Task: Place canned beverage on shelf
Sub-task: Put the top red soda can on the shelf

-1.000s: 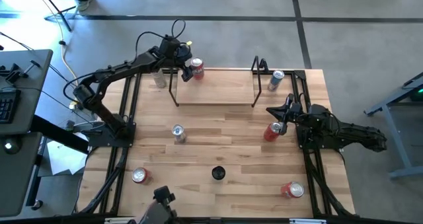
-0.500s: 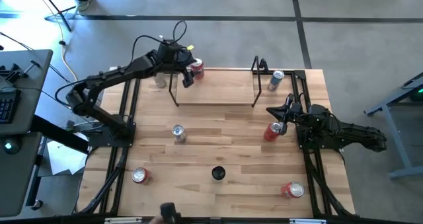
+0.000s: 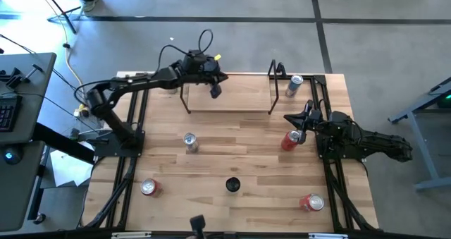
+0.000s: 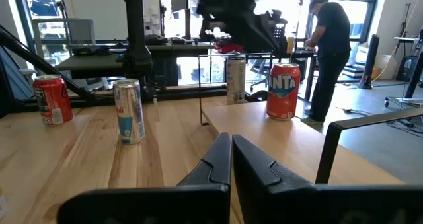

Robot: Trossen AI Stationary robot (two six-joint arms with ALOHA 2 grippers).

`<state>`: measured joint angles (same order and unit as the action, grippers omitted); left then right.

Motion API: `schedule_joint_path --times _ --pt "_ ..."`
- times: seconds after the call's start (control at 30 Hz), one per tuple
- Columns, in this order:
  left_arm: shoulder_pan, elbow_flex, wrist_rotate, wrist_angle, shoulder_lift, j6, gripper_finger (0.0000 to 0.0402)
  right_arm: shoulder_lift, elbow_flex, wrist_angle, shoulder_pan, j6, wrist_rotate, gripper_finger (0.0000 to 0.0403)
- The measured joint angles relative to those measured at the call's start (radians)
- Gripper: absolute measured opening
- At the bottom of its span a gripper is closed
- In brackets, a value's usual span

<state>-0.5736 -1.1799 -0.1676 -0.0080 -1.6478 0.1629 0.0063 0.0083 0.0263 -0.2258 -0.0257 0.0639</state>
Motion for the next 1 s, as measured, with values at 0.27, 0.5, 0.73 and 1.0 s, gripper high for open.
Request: schedule_joint_path --times 0.27,0.5,0.73,1.0 --pt "-0.026 0.001 0.149 0.09 -0.092 -0.021 0.0012 0.0 0.0 0.0 0.0 0.0 0.0 0.0" --pt "-0.023 -0.066 0.17 0.011 -0.09 0.004 0.0001 0.0 0.0 0.0 0.0 0.0 0.0 0.0" --pt "-0.029 -0.25 0.173 -0.267 -0.139 0.101 0.0 0.0 0.0 0.0 0.0 0.0 0.0 0.0" --pt "-0.061 -0.507 0.173 -0.557 -0.26 0.24 0.0 0.0 0.0 0.0 0.0 0.0 0.0 0.0"
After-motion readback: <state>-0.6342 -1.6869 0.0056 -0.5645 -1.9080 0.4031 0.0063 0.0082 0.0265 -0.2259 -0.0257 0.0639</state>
